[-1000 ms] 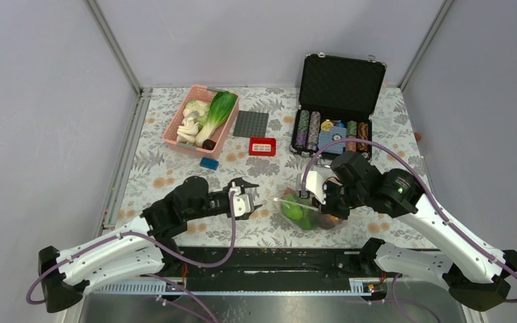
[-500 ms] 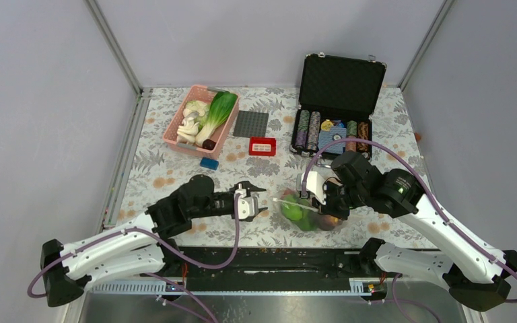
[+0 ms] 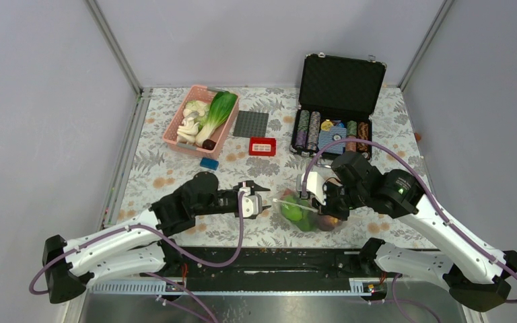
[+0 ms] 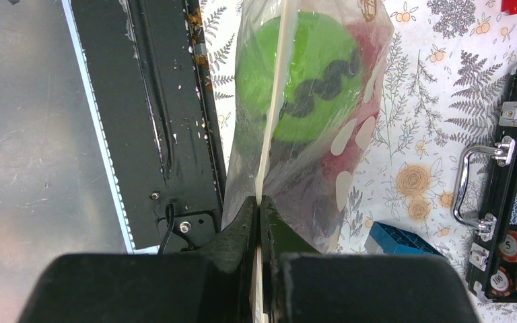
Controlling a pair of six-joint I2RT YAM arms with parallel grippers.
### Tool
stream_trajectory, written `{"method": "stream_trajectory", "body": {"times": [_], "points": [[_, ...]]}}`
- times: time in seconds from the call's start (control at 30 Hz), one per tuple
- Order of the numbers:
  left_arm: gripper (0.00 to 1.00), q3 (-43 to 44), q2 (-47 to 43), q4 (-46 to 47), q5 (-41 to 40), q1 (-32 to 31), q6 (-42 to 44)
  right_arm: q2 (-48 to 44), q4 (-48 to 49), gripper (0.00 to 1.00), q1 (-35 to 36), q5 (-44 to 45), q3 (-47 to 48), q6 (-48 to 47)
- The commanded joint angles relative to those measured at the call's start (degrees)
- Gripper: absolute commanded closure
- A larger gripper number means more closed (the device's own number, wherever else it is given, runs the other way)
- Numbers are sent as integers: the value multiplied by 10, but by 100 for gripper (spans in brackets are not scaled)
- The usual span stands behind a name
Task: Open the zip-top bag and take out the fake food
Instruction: Pick up the zipper food storage bag at the center of the board.
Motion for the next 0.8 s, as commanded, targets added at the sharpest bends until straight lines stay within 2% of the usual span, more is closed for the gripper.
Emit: {"method": "stream_trajectory", "body": {"times": [0.0,0.23,0.47,0.77], "points": [[55,25,6,29,26,-3,10,-10,13,100,4,-18,1,3],[57,24,9,22,26,-4,11,-12,20,100,4,-21,-5,6],[63,26,9,15,29,-4,12,-12,25,100,4,-23,-8,7],[77,41,27,-6,35,-4,15,-13,27,100,4,-24,-8,8]]}}
